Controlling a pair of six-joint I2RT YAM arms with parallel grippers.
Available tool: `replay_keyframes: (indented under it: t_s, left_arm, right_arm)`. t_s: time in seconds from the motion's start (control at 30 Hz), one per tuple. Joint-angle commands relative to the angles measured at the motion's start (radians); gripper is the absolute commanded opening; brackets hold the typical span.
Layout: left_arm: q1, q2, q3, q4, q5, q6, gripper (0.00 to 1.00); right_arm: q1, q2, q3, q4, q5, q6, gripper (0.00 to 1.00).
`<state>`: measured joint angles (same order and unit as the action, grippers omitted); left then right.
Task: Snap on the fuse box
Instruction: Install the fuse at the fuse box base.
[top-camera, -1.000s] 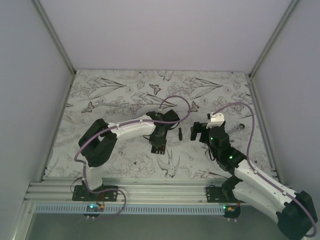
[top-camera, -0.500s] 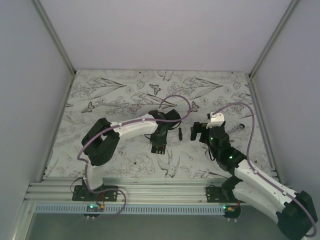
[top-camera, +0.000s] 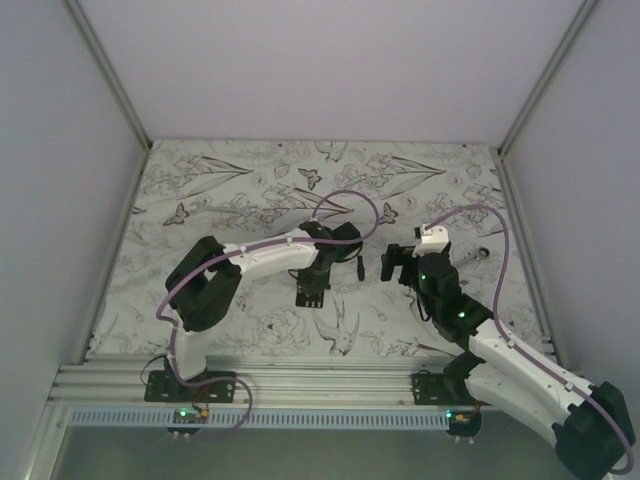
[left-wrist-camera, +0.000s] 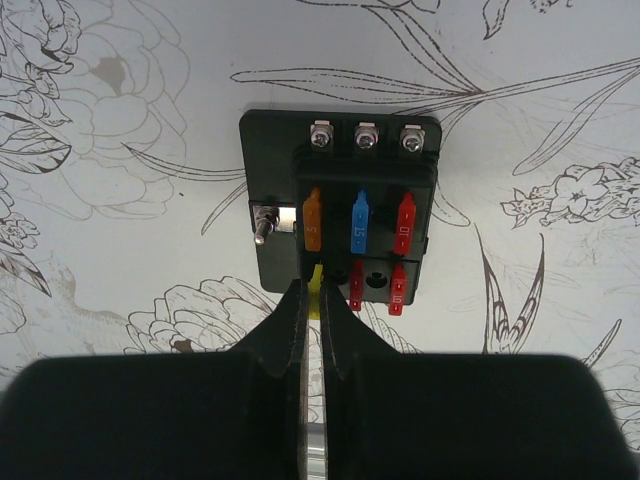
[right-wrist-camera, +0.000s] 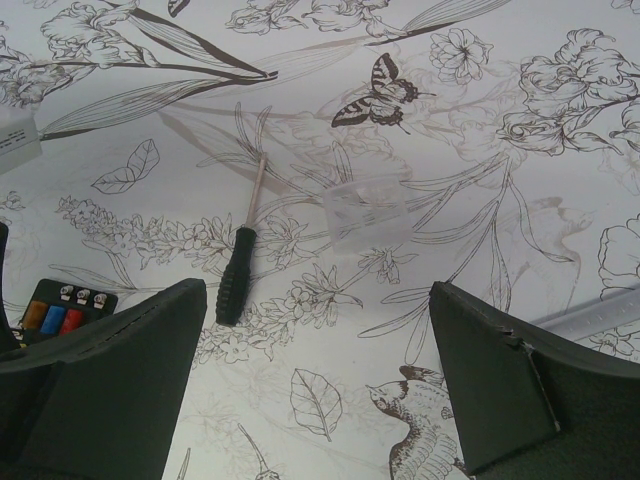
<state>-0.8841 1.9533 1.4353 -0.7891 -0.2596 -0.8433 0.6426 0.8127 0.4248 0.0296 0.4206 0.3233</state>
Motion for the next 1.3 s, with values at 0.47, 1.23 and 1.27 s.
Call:
replay_keyframes:
  t_s: [0.47, 1.23, 1.27]
  left_arm:
    - [-0.016, 0.027, -0.059, -0.025, 0.024, -0.006, 0.0]
    - [-0.006, 0.085, -0.087, -0.024, 0.063, -0.025, 0.0]
    - [0.0, 0.087, -0.089, -0.024, 0.063, -0.027, 0.0]
  right_arm:
    - [-0.006, 0.003, 0.014, 0.012, 0.009, 0.013, 0.99]
    - [-0.007, 0.008, 0.015, 0.01, 0.003, 0.013, 0.99]
    - [-0.007, 0.007, 0.015, 0.009, 0.002, 0.014, 0.99]
